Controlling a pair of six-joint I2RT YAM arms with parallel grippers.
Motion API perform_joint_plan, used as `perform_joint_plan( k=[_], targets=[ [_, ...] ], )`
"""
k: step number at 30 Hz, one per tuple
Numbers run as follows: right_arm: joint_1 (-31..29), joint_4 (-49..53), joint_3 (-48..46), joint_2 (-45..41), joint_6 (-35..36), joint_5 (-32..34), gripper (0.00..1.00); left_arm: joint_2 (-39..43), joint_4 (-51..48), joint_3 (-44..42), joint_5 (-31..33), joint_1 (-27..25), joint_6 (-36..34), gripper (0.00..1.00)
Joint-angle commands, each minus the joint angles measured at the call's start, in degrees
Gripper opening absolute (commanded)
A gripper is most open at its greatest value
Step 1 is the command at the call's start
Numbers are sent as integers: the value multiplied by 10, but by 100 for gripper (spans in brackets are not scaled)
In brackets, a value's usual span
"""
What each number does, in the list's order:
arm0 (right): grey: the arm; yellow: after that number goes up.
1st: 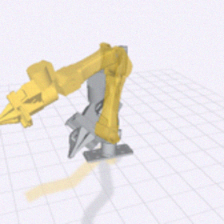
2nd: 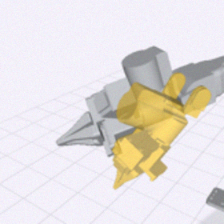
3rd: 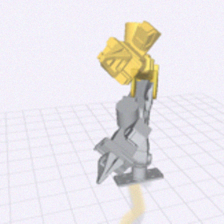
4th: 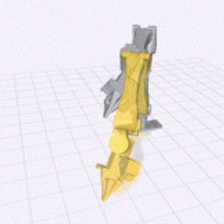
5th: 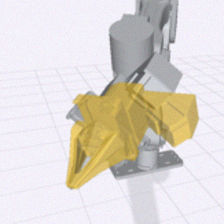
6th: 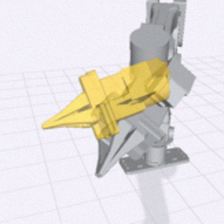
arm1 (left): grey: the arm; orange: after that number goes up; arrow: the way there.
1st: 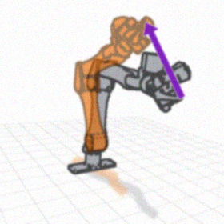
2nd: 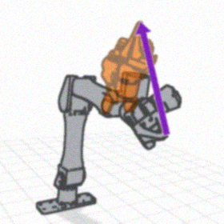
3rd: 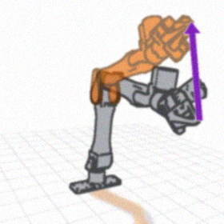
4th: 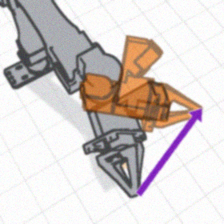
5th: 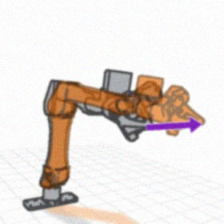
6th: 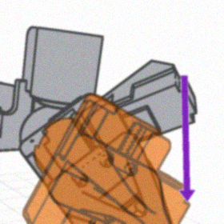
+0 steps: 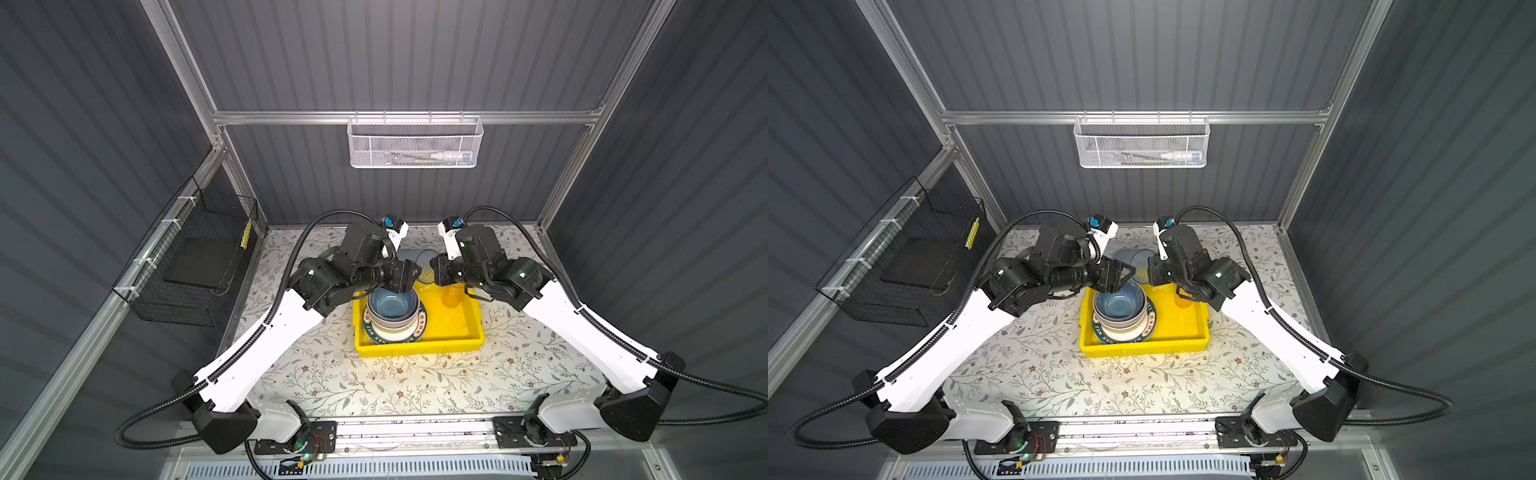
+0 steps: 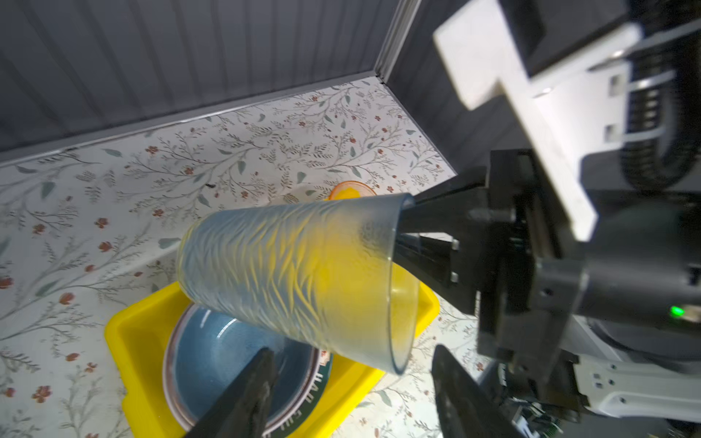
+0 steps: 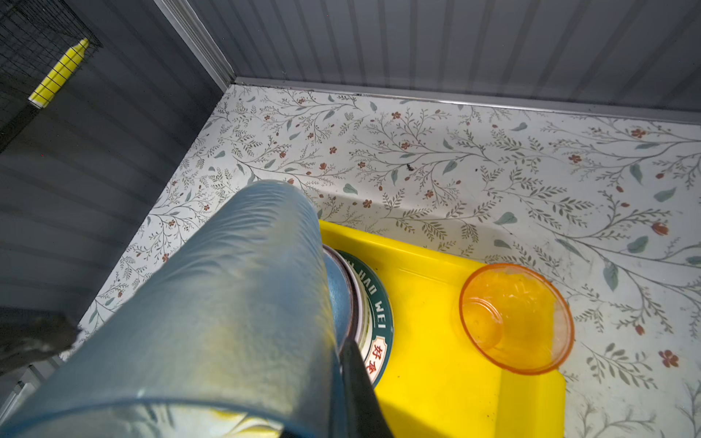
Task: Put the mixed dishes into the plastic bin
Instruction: 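Lower the blue cup upright into the bin beside the pink cup with the right gripper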
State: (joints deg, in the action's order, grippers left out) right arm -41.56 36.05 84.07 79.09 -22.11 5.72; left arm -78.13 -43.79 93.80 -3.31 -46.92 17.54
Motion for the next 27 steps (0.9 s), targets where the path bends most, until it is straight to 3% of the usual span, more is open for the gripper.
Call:
perform_joint_plan(
  k=[1, 5, 7, 12, 16, 20, 25, 27],
  targets=[
    [2, -4, -17, -24, -7, 4, 0, 28, 22, -19, -62, 1, -10, 73],
    [2, 9, -43, -47, -7, 12, 0, 48, 23, -38, -54, 1, -13, 77],
    [3, 23, -50, -59, -6, 16, 0, 57, 18, -46, -20, 1, -12, 78],
    [3, 78, -53, -90, 5, 22, 0, 69, -8, -71, 151, 1, 0, 78],
    [2, 137, -64, -105, 5, 40, 0, 65, -22, -83, 212, 2, -1, 80],
    [2, 172, -105, -131, -8, 57, 0, 59, -25, -102, 223, 23, -3, 84],
    [3, 202, -140, -143, -27, 54, 1, 76, 24, -178, 148, 120, -7, 90],
    [5, 210, -150, -142, -32, 61, 1, 77, 28, -192, 151, 140, -17, 91]
  ],
)
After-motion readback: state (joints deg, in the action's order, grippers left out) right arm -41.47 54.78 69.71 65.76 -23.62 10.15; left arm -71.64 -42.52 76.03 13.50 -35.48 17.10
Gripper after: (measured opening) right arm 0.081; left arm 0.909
